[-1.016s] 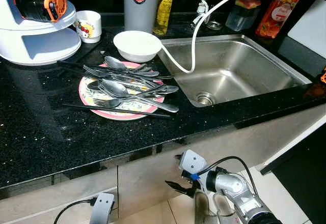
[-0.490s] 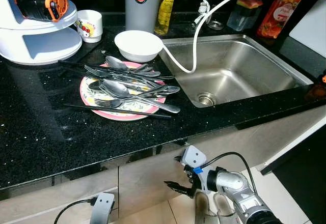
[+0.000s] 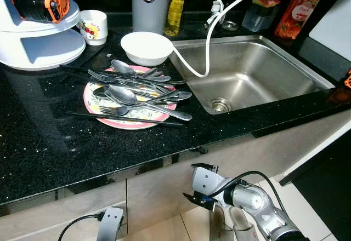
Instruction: Kitchen organization
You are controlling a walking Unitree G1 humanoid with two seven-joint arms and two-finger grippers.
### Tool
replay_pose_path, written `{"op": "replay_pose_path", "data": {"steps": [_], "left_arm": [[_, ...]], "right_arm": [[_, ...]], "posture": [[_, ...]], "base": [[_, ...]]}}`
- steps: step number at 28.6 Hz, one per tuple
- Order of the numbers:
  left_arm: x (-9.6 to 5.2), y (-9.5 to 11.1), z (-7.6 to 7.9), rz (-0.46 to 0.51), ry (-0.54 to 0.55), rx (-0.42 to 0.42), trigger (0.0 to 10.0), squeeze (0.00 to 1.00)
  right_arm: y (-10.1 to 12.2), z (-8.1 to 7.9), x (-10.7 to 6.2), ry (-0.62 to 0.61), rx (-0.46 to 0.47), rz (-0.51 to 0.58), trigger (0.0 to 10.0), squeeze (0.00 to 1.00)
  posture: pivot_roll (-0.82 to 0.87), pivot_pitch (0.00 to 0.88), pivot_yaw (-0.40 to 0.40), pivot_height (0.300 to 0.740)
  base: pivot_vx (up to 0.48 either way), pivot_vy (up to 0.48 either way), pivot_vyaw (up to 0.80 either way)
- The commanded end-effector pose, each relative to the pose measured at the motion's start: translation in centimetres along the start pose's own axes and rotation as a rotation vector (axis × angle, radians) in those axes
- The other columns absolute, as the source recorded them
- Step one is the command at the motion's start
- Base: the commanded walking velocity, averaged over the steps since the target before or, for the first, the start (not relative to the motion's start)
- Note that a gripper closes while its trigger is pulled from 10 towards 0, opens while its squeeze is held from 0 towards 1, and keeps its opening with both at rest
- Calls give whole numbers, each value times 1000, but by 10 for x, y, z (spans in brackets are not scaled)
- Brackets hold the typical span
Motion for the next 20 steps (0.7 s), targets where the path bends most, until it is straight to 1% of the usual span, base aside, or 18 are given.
{"op": "replay_pose_path", "data": {"steps": [1, 5, 6, 9, 12, 15, 20], "left_arm": [[0, -20, 2, -75, -4, -1, 10000, 0], [0, -20, 2, -79, -9, 8, 10000, 0], [0, -21, 1, -81, -6, 14, 10000, 0], [0, -20, 1, -78, -4, 14, 10000, 0], [-1, -19, 0, -74, -2, 14, 10000, 0], [-2, -23, -5, -83, 10, 17, 10000, 0], [-2, -25, -5, -88, 12, 15, 10000, 0]], "right_arm": [[4, 11, -2, -61, -38, 1, 10000, 0], [5, 10, -3, -69, -40, 8, 10000, 0], [4, 9, -2, -74, -16, 18, 10000, 0], [4, 8, -1, -69, 2, 16, 10000, 0], [5, 8, -2, -69, 2, 14, 10000, 0], [4, 7, -2, -68, 5, 12, 10000, 0], [3, 7, -2, -68, 8, 3, 10000, 0]], "posture": [[-99, 64, -79, 740], [-105, 63, -76, 740], [-102, 65, -75, 740], [-90, 73, -72, 740], [-88, 74, -74, 740], [-88, 74, -76, 740], [-84, 72, -83, 740]], "base": [[0, 0, 0], [0, 0, 0], [0, 0, 0], [0, 0, 0], [0, 0, 0], [0, 0, 0], [0, 0, 0]]}}
Point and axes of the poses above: a point about 5 cm out from each wrist's last joint towards the gripper, its own x axis pointing out of the wrist towards the gripper, its own y axis along the axis of the wrist's last joint, z = x × y, the point moved 3 cm from there along x, pointing out of the wrist towards the gripper, and after that the axes turned 14 degrees about -x, right-handed, at the moved point
